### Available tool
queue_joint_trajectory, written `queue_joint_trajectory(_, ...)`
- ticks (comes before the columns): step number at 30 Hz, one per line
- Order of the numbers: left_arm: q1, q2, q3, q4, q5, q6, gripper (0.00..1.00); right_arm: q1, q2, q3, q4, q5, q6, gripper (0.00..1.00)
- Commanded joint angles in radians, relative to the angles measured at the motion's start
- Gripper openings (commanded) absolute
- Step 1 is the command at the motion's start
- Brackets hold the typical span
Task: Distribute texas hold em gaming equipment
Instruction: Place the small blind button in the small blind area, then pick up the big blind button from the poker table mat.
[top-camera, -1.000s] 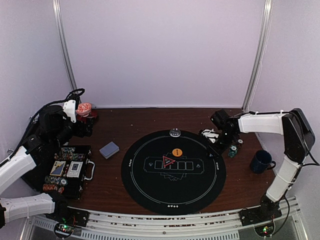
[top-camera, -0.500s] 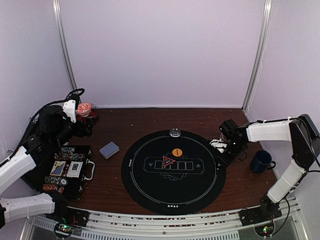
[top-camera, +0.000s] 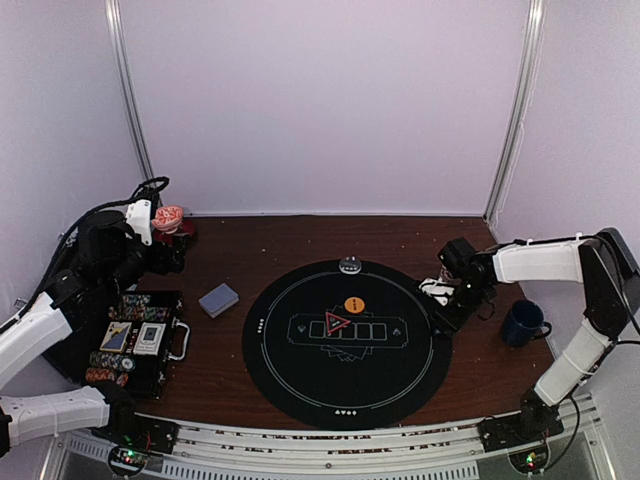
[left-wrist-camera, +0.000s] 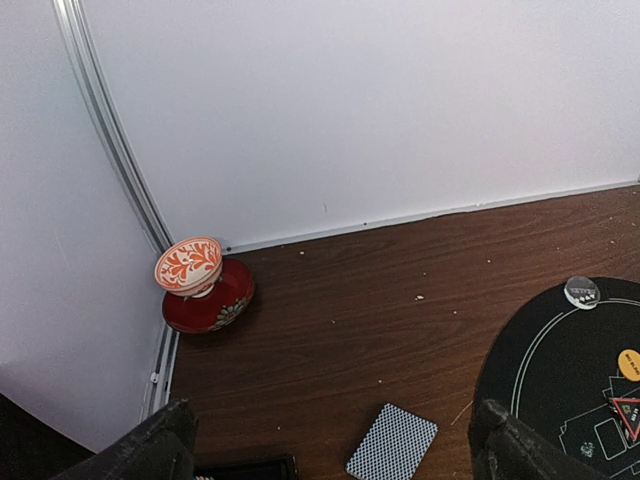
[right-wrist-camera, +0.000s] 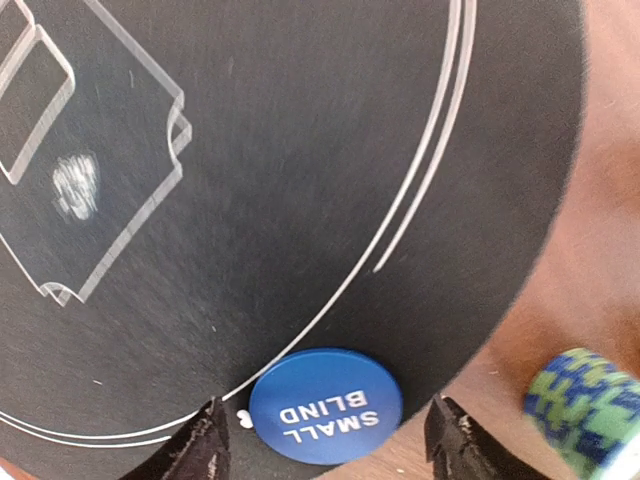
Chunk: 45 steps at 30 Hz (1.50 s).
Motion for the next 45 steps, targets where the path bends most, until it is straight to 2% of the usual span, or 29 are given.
queue_joint_trajectory(1,0.000,-0.009,0.021,0.042,0.001,0.004,0.98,0.001,-0.029,0.127,-0.042,-0.011,0.013,0.71)
queue_joint_trajectory(11,-0.001,-0.006,0.021,0.042,-0.002,0.005,0.98,0.117,0.137,0.370,-0.023,-0.017,0.084,0.87)
queue_joint_trajectory(16,0.000,-0.001,0.021,0.042,-0.001,0.007,0.98,0.201,0.272,0.486,-0.021,0.000,0.118,0.90)
queue_joint_trajectory(24,0.000,-0.004,0.021,0.042,0.003,0.006,0.98,0.264,0.444,0.687,-0.085,-0.014,0.174,0.91)
queue_joint_trajectory(33,-0.001,-0.006,0.021,0.043,0.013,0.004,0.98,0.293,0.536,0.752,-0.082,0.005,0.196,0.93)
queue_joint_trajectory(45,-0.001,-0.001,0.021,0.042,0.010,0.003,0.98,0.307,0.592,0.750,-0.078,-0.007,0.186,0.91)
